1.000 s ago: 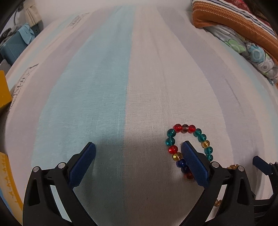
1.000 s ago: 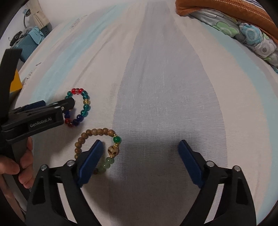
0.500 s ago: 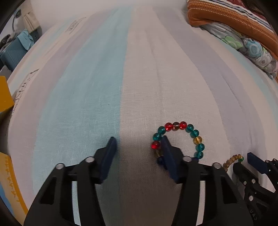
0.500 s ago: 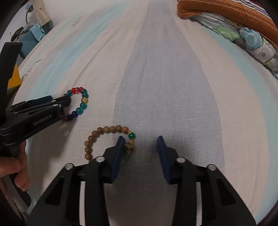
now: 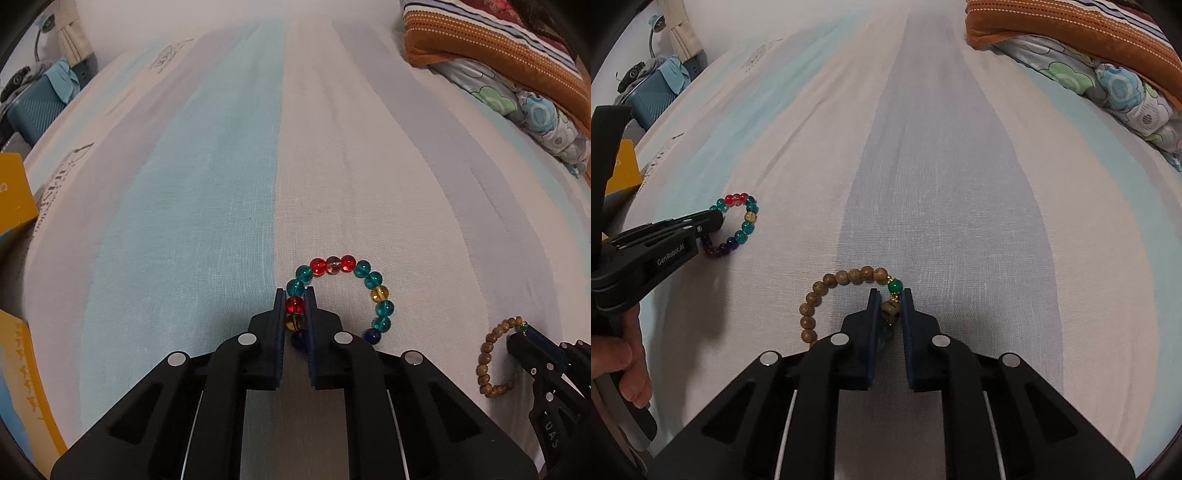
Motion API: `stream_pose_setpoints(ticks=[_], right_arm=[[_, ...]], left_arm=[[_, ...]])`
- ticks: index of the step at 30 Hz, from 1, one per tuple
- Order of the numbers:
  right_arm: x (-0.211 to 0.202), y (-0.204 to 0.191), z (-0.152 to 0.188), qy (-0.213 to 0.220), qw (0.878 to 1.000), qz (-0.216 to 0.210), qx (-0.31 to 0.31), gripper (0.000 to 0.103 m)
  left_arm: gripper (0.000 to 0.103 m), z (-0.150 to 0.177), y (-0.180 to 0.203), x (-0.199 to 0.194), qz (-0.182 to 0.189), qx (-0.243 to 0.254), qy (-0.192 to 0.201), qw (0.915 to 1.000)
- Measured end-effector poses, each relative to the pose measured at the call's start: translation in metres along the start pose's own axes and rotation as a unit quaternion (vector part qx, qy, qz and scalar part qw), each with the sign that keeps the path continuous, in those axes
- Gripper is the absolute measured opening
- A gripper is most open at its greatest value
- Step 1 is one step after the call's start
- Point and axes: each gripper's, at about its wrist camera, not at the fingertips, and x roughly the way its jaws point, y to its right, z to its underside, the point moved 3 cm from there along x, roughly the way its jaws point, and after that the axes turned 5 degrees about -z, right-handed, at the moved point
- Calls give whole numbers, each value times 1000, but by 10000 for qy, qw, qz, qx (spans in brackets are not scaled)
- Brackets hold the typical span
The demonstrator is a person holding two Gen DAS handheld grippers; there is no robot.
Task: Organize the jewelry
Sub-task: 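Grasp the multicolour bead bracelet with the left tool while the right tool grasps the wooden bead bracelet, then lift and carry the multicolour and wooden bracelets over the white box with both tools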
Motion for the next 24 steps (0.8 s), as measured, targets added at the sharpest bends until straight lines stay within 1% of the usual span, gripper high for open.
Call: stream_pose_setpoints(ticks=[10,24], right_arm=[[-21,-7,-1,188,9997,-127,-2,10],[-54,-27,-3,426,9988,-208,-120,10]], left_arm=[[9,3,-4,-18,99,3,65,9999],[9,6,-17,-61,232,-20,268,9994]])
